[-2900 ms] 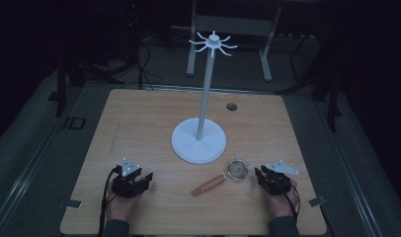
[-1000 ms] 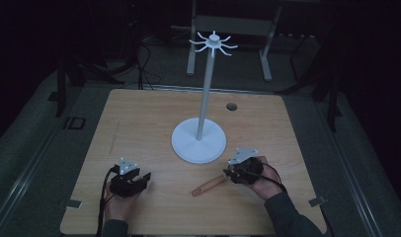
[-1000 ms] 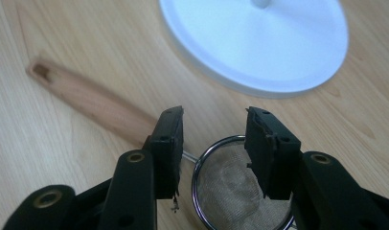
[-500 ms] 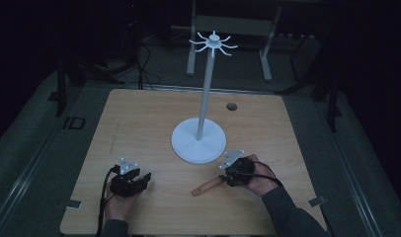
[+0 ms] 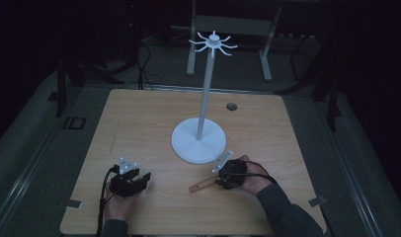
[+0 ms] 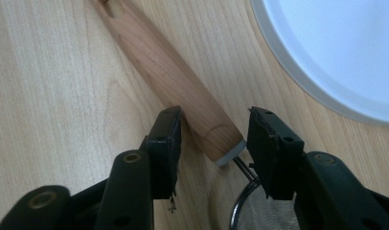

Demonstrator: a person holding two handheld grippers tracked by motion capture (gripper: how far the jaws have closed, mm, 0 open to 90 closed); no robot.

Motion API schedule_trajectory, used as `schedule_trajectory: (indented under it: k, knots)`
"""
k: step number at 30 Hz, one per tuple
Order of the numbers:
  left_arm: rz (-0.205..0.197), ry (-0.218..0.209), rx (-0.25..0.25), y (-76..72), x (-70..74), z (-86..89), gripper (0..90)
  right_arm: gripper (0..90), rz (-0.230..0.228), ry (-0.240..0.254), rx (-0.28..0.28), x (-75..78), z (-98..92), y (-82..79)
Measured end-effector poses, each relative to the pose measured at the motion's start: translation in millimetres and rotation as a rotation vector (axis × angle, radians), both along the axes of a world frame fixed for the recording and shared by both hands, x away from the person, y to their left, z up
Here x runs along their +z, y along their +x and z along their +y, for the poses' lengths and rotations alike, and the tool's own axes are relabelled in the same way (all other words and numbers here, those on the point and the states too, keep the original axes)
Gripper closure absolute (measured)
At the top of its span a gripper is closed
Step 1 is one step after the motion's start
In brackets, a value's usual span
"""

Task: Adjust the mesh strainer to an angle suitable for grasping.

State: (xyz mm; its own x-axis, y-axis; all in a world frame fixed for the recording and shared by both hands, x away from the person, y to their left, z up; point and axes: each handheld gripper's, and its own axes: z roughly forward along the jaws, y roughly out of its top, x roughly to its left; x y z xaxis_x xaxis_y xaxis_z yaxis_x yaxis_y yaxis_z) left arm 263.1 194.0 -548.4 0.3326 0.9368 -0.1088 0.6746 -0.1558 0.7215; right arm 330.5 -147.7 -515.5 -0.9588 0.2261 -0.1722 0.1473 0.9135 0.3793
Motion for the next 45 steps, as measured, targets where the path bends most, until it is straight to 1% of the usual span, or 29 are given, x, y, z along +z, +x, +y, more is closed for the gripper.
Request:
schedule_trajectory:
  k: [3,7,10,11,13,16,18,20,23,26,27,29,30,31,32,35,37,40,45]
  knots:
    - [0.0,-0.001,0.003,0.1,-0.1,0.1,51.3,58.5,0.005,-0.011,0.0,0.5,4.2,2.0]
    - [-0.001,-0.003,0.006,-0.2,0.1,0.4,51.3,65.3,0.001,-0.042,-0.009,2.4,8.8,4.9]
    - [-0.002,-0.005,0.007,-0.2,0.1,0.6,51.3,69.8,0.001,-0.073,-0.003,3.5,12.2,5.1]
    - [-0.001,-0.004,0.007,-0.2,0.1,0.6,51.3,70.8,-0.005,-0.083,0.01,4.0,13.1,5.7]
    - [0.001,-0.003,0.007,-0.1,0.0,0.4,51.3,70.3,-0.003,-0.091,0.014,4.7,16.6,5.4]
    - [0.001,-0.004,0.006,-0.2,0.1,0.4,51.3,63.5,-0.005,-0.101,0.035,5.7,22.5,6.5]
    - [0.0,-0.003,0.007,-0.3,0.1,0.5,51.3,59.6,-0.019,-0.118,0.076,6.1,29.0,8.1]
    - [0.0,-0.004,0.007,-0.3,0.3,0.8,51.3,58.3,-0.017,-0.135,0.109,6.3,34.6,8.4]
    - [-0.001,-0.008,0.008,-0.3,0.3,0.7,51.3,58.6,0.007,-0.173,0.13,4.6,43.2,11.8]
    - [-0.002,-0.012,0.007,-0.1,0.5,0.9,51.3,62.7,0.036,-0.195,0.143,1.0,46.6,17.0]
    - [-0.002,-0.013,0.007,0.1,0.5,1.1,51.3,63.6,0.037,-0.205,0.138,-0.1,47.4,18.0]
    - [-0.001,-0.013,0.006,0.4,0.4,1.2,51.3,66.0,0.033,-0.21,0.119,-0.7,48.7,19.5]
    - [0.0,-0.013,0.006,0.6,0.4,1.1,51.3,68.2,0.041,-0.21,0.104,-0.3,49.3,20.3]
    - [0.0,-0.013,0.006,0.7,0.3,1.2,51.3,68.3,0.045,-0.212,0.098,0.0,49.7,21.4]
    - [0.0,-0.013,0.006,0.7,0.3,1.1,51.3,68.4,0.063,-0.212,0.082,0.3,49.9,22.8]
    - [0.0,-0.014,0.006,0.6,0.4,1.0,51.3,68.3,0.072,-0.22,0.066,0.7,50.4,25.3]
    - [0.001,-0.013,0.006,0.8,0.3,0.7,51.3,67.9,0.066,-0.221,0.065,0.6,51.6,26.7]
    - [0.002,-0.011,0.005,0.7,0.4,0.6,51.3,67.4,0.08,-0.214,0.061,-0.2,53.3,28.7]
    - [0.002,-0.014,0.007,1.1,0.1,0.8,51.3,65.5,0.111,-0.242,0.06,-5.9,56.0,34.2]
